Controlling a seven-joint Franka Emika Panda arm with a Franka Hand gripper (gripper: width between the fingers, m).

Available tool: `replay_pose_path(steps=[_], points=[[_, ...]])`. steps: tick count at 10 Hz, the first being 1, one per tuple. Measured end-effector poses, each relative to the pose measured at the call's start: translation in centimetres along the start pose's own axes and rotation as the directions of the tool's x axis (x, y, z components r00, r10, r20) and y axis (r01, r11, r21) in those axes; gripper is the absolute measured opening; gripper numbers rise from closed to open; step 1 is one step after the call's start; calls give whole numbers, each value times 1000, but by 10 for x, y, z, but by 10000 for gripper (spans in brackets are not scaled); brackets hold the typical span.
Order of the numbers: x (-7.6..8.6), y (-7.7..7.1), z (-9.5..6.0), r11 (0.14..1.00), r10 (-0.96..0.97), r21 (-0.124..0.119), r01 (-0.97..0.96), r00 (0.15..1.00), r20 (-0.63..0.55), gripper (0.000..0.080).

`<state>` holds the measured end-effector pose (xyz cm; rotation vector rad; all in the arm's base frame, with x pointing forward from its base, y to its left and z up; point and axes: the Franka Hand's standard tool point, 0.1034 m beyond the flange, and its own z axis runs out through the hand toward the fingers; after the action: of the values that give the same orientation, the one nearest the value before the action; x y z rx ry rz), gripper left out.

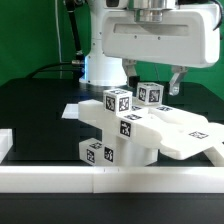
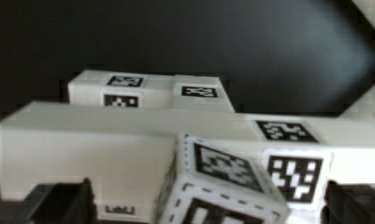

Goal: Assemble chair

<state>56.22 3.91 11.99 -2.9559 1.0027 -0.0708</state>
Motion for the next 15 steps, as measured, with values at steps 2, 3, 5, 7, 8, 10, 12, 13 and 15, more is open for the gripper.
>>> replay_pose_path(steps=[2, 3, 5, 7, 8, 10, 12, 13, 15], points=[[1, 0, -1, 969, -245, 1, 245, 969, 0, 648], [1, 0, -1, 949, -315, 1, 315, 949, 0, 649], [1, 1, -1, 888, -461, -1, 461, 888, 1, 649], [2, 2, -1, 820, -573, -6, 573, 820, 2, 649], [3, 3, -1, 758, -652, -10, 652, 758, 2, 649], [3, 4, 0, 738, -674, -10, 674, 738, 3, 622], [3, 4, 0, 762, -648, -10, 648, 762, 3, 448], [3, 4, 0, 761, -648, -10, 648, 762, 4, 448], [4, 5, 0, 843, -538, -7, 538, 843, 1, 282]])
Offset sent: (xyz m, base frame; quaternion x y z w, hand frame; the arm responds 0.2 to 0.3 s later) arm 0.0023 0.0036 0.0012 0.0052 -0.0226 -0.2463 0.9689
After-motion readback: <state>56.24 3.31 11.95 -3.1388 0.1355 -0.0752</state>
